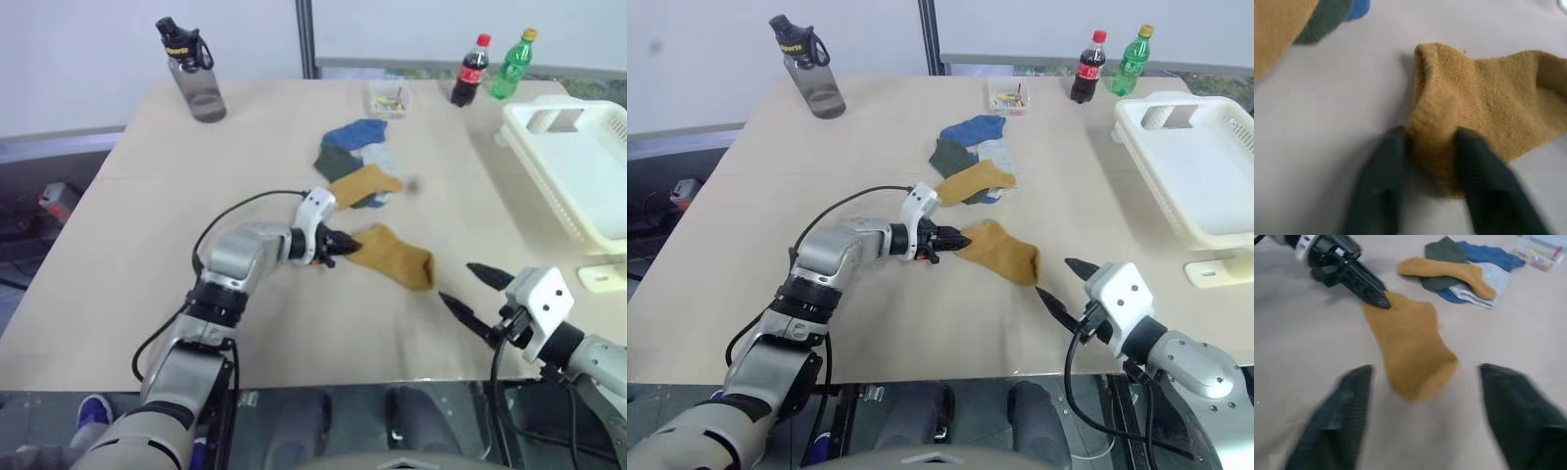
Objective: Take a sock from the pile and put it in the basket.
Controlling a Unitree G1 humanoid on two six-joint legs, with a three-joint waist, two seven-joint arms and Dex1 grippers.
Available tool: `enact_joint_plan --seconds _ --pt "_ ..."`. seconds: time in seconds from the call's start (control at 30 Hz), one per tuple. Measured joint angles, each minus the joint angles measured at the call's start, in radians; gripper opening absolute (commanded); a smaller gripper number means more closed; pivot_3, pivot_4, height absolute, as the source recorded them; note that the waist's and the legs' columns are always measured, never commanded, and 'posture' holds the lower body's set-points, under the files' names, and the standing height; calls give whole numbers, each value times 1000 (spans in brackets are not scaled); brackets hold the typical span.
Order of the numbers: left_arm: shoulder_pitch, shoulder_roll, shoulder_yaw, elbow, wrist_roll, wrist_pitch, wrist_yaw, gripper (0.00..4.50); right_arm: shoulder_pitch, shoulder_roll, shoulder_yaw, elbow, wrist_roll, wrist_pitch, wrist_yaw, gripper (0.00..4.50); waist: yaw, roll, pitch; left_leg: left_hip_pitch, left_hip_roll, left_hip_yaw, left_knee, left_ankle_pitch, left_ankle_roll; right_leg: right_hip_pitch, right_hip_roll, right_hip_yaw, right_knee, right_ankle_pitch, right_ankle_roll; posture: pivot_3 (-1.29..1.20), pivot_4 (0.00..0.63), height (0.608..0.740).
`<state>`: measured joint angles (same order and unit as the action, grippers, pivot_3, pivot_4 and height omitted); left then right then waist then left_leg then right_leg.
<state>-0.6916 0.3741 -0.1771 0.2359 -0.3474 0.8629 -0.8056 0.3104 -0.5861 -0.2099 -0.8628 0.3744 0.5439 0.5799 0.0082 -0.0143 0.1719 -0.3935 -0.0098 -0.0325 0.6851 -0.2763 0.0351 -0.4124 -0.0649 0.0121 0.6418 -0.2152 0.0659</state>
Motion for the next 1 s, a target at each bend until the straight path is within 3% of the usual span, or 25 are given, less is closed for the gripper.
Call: enact_joint_plan --seconds 0.3,0.47,0.5,0.6,0.73,0.8,0.93,1.0 --pt "84 38 226 -182 -184 165 23 46 3 -30 -2 8 -8 -25 4 4500 -5 0 0 0 3 0 0 0 0 -1 0 0 0 0 0 0 150 740" --pt "93 264 323 -322 -240 333 54 46 -1 -29 -3 37 -18 -62 3 4500 -17 -2 2 0 3 0 -1 0 0 -1 0 0 1 0 0 0 150 740" --pt "52 356 323 -345 -266 399 29 46 0 -29 -4 49 -23 -71 1 4500 -17 -4 4 0 3 -1 0 0 0 -1 1 -1 1 0 0 0 150 740" --pt "-85 451 309 -406 -352 503 -45 46 -3 -23 -4 57 -31 -81 -4 4500 -3 -4 4 -1 2 -1 0 0 0 0 -1 -2 -1 0 0 0 150 740" --pt "-181 336 130 -447 -371 558 -22 46 -23 -16 -4 61 -39 -85 -21 4500 8 -2 2 0 -4 0 0 0 0 1 -5 0 -1 -1 2 0 150 740" --pt "-182 200 -49 -394 -315 552 36 46 -24 -16 -6 62 -45 -74 -32 4500 7 -3 3 -1 -5 0 1 0 0 0 -4 -1 0 -1 2 0 150 740" --pt "-183 -16 -200 -235 -213 450 107 46 -1 -17 -32 56 -52 -41 -52 4500 2 -3 3 -3 -4 0 0 0 0 -3 -3 1 0 -1 1 0 150 740" --pt "-185 -89 -243 -139 -168 354 99 708 18 -18 -51 51 -53 -19 -66 4500 -4 -3 3 -3 -3 1 -1 0 0 -3 -2 1 1 -1 1 0 150 740"
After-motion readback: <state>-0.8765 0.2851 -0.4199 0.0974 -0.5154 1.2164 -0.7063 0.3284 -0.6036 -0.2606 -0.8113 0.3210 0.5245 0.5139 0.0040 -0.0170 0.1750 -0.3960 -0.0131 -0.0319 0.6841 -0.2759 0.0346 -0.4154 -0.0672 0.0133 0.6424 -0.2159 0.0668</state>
